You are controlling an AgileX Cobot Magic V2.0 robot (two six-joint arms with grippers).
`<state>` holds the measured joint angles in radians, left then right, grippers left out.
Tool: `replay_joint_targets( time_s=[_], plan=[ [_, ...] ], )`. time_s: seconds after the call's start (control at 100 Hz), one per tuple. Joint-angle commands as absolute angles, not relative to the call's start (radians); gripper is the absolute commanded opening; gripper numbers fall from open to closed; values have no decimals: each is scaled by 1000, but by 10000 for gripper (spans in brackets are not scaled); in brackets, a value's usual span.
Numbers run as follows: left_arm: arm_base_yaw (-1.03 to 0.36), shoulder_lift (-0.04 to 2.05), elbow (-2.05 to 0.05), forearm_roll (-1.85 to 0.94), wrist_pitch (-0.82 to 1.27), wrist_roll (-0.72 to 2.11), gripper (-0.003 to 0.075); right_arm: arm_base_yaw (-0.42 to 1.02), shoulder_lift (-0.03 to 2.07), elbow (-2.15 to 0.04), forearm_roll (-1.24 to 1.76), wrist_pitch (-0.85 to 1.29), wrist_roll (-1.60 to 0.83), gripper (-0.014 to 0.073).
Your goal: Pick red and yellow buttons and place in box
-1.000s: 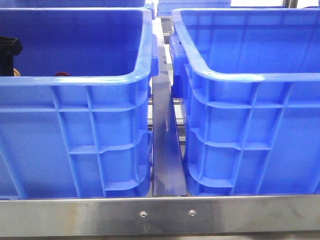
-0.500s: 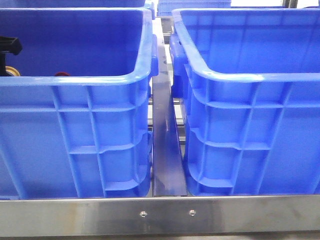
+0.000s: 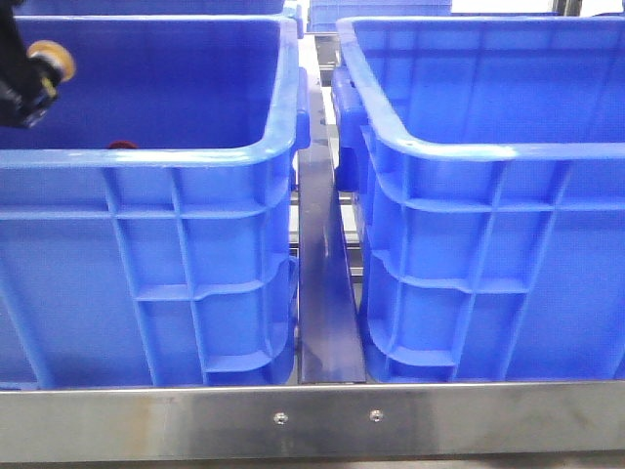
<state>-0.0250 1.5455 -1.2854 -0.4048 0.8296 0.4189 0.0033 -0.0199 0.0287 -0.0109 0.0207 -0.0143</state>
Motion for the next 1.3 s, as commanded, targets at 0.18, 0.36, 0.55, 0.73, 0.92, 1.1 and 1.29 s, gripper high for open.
replay_joint_targets(
  time_s=[0.18, 0.36, 0.55, 0.73, 0.92, 1.1, 1.29],
  plan=[
    [-70, 1429, -1281, -859, 927, 800, 93, -2, -25, 33, -21, -56, -19, -56],
    [-188, 1430, -1281, -932, 988, 843, 94, -2, -25, 33, -21, -57, -19, -56],
    [-319, 1434, -1281, -941, 979, 871, 93, -2, -25, 33, -21, -56, -19, -56],
    [-390, 1434, -1281, -964, 979, 873, 93, -2, -25, 33, -21, -92, -19, -56],
    [-433, 1434, -1281, -982, 979, 889, 93, -2, -23, -21, -21, -89, -19, -56],
    [-432, 1434, -1281, -1022, 979, 889, 93, -2, 11, -206, -22, 212, -21, -56],
    [-432, 1434, -1281, -1051, 947, 889, 93, -2, 142, -363, -7, 340, -21, -56]
  ],
)
